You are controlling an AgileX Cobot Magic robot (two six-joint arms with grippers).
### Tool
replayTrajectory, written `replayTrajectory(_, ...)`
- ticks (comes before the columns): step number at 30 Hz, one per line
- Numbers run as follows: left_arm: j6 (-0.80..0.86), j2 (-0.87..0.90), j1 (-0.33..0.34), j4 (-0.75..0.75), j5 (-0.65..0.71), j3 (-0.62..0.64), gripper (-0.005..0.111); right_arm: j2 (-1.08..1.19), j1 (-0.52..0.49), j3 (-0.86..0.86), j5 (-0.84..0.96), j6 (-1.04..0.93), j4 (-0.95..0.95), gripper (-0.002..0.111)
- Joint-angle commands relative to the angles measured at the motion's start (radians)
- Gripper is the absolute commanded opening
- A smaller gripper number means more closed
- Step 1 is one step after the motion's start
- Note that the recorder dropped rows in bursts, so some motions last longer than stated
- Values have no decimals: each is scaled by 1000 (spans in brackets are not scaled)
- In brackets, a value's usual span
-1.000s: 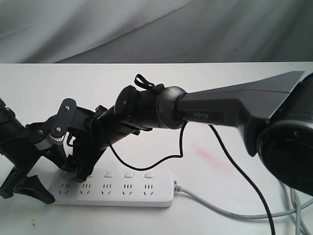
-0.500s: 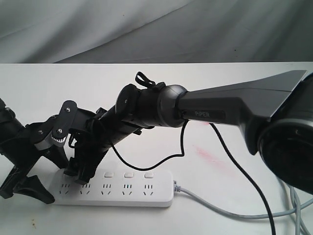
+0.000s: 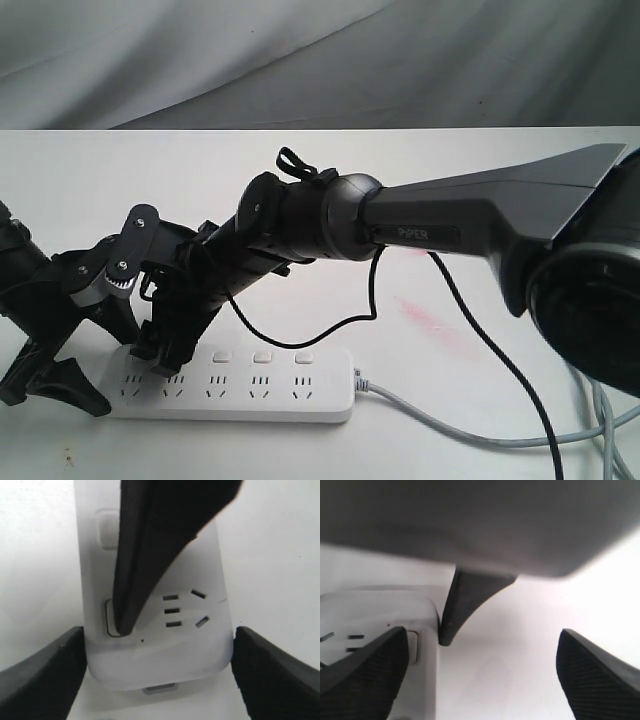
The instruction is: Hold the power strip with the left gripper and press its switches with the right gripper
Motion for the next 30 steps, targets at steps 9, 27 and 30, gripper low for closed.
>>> replayTrajectory(9, 6, 1, -3, 3, 4, 3, 42, 37, 2, 16, -42, 49, -58, 75)
replayTrajectory(27, 6, 1, -3, 3, 4, 3, 42, 29, 8, 16, -31, 117, -123, 75)
replayTrajectory(30, 6, 1, -3, 3, 4, 3, 42, -13, -10, 16, -27, 116, -75, 75)
